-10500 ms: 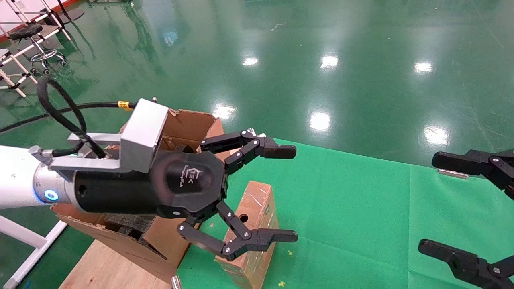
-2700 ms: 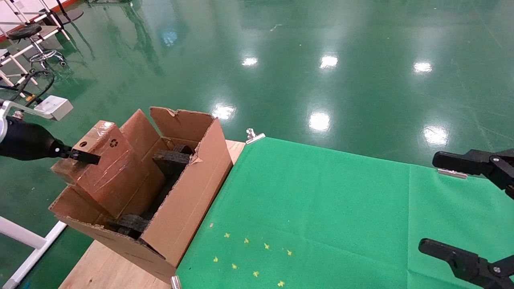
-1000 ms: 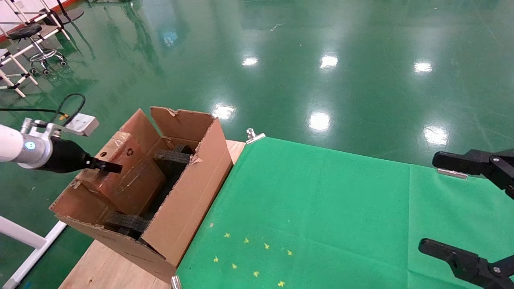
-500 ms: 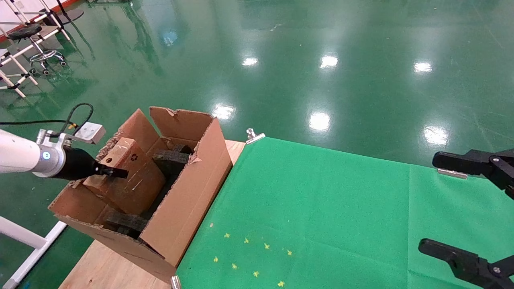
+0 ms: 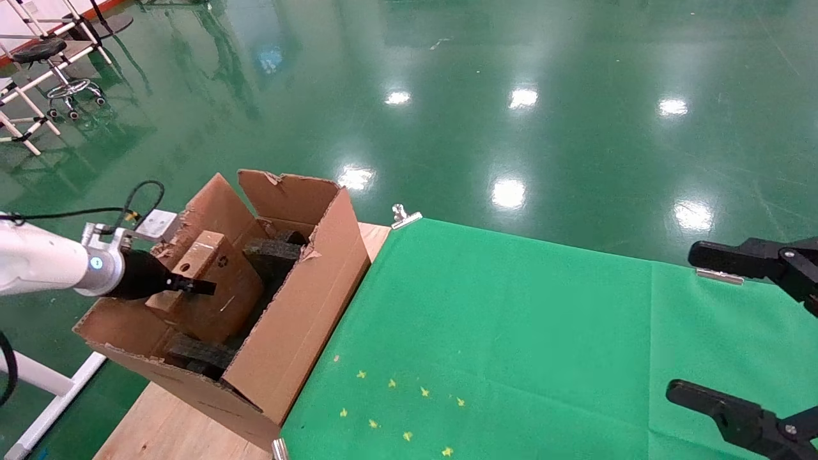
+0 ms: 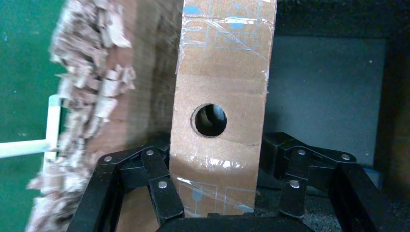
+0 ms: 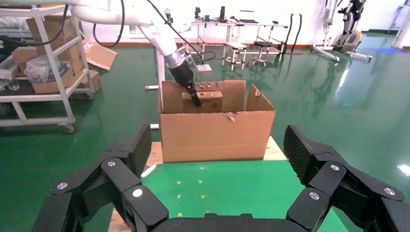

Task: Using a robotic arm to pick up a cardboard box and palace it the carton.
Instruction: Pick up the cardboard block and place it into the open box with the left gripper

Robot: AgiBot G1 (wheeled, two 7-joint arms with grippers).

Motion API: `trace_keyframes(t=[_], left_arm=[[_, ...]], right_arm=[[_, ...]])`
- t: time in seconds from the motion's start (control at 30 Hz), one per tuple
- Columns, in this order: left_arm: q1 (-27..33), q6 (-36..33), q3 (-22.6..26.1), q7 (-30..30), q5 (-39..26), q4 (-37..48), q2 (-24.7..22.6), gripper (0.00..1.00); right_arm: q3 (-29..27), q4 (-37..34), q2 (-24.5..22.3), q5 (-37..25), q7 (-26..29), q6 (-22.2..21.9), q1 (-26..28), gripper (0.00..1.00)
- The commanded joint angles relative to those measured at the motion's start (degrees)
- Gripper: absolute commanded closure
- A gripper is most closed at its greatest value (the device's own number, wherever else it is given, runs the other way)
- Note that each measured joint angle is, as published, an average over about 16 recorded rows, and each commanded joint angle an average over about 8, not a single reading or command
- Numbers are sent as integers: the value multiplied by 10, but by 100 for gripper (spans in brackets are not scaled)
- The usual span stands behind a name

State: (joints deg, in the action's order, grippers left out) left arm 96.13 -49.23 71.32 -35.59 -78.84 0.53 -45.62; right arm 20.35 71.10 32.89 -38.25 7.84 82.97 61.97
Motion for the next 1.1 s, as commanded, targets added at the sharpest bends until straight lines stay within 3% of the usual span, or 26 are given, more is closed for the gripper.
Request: trace_keyframes(t=[0.03,0.2,0.23,0.47,0.5,1.1], left_arm=[[-6,5,-1,-1,2,-1,-3,100],[-19,14,-3,-7,5,0,-9,99],[-21,15,-4,-8,5,0,-10,94],[-30,18,-5,-17,8,3,-14,7],[-31,19,-6,-17,8,3,-14,0],[-17,3,-4,-13,6,-1,-10,0]], right_arm=[[0,0,0,0,0,0,0,0],[0,0,0,0,0,0,0,0],[0,0,0,0,0,0,0,0],[0,0,0,0,0,0,0,0],[0,0,0,0,0,0,0,0],[0,0,0,0,0,0,0,0]])
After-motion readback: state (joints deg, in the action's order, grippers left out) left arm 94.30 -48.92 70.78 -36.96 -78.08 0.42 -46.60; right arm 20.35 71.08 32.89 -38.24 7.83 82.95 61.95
